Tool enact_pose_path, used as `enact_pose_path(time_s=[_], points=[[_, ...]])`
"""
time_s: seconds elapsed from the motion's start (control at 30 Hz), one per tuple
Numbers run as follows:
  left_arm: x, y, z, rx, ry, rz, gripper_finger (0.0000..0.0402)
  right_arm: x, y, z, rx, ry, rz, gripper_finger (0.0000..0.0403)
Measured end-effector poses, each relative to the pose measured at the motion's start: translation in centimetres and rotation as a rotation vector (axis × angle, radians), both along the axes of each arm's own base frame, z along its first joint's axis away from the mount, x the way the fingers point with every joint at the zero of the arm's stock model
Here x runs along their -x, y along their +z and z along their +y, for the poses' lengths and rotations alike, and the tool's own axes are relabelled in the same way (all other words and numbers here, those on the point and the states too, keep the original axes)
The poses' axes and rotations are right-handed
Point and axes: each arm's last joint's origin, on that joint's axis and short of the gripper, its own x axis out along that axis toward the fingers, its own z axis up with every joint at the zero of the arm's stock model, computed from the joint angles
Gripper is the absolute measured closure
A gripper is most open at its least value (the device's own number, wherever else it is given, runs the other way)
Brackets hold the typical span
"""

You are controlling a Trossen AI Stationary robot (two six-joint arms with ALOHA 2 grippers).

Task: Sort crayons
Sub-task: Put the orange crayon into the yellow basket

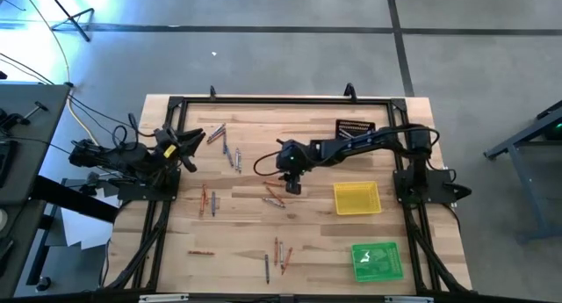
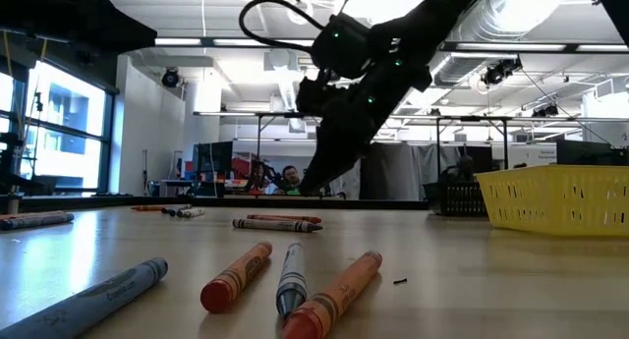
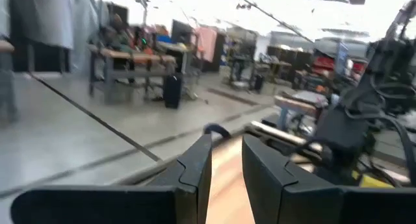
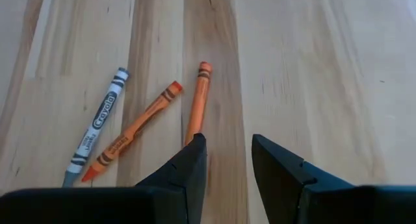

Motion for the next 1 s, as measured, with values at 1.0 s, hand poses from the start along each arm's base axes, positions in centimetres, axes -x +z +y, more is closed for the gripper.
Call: enact_pose_path(time_s=[1.0], points=[[0.0, 0.4, -0.1, -0.033, -0.047, -0.014, 0.0328, -0.8, -2.3, 3.5, 0.090, -0.150, 0.025, 0.0286]])
